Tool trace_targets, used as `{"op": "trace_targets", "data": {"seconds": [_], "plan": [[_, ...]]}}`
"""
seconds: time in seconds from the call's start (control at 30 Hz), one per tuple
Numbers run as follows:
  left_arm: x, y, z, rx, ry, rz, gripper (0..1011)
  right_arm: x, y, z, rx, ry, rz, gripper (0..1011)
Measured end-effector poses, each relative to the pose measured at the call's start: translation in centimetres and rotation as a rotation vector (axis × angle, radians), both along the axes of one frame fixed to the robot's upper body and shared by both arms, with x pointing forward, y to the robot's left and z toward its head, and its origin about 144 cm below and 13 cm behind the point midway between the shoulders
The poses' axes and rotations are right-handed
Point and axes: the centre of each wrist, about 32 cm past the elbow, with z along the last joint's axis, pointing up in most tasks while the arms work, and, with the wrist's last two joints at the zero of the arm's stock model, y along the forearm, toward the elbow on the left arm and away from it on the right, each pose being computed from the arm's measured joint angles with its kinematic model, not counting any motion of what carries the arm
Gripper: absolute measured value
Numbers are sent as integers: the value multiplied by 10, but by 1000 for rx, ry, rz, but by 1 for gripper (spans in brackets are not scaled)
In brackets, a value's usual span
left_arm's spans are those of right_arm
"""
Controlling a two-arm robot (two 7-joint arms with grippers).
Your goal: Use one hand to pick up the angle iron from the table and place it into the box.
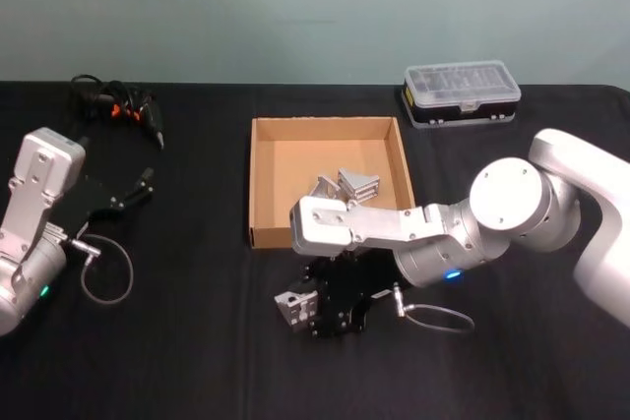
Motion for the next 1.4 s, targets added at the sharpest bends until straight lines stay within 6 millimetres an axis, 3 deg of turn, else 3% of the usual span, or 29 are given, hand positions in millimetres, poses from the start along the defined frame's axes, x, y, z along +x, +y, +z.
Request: {"op": "trace_targets", "data": {"seconds": [0.4, 0.5, 0.77, 0.97, 1.4], "plan": [[0, 0, 0, 0, 0, 0, 1000, -1, -1, -1, 3, -6, -7, 137], [0, 0, 0, 0, 0, 0, 1000, -1, -2, -1, 5, -7, -8, 78], [0, 0, 0, 0, 0, 0, 1000, -3, -4, 0, 52, -13, -14, 71], [0, 0, 0, 0, 0, 0, 1000, -7, -14, 6, 200, 0, -63, 71], [0, 0, 0, 0, 0, 0, 1000, -13, -41, 18, 517, -10, -353, 71]]}}
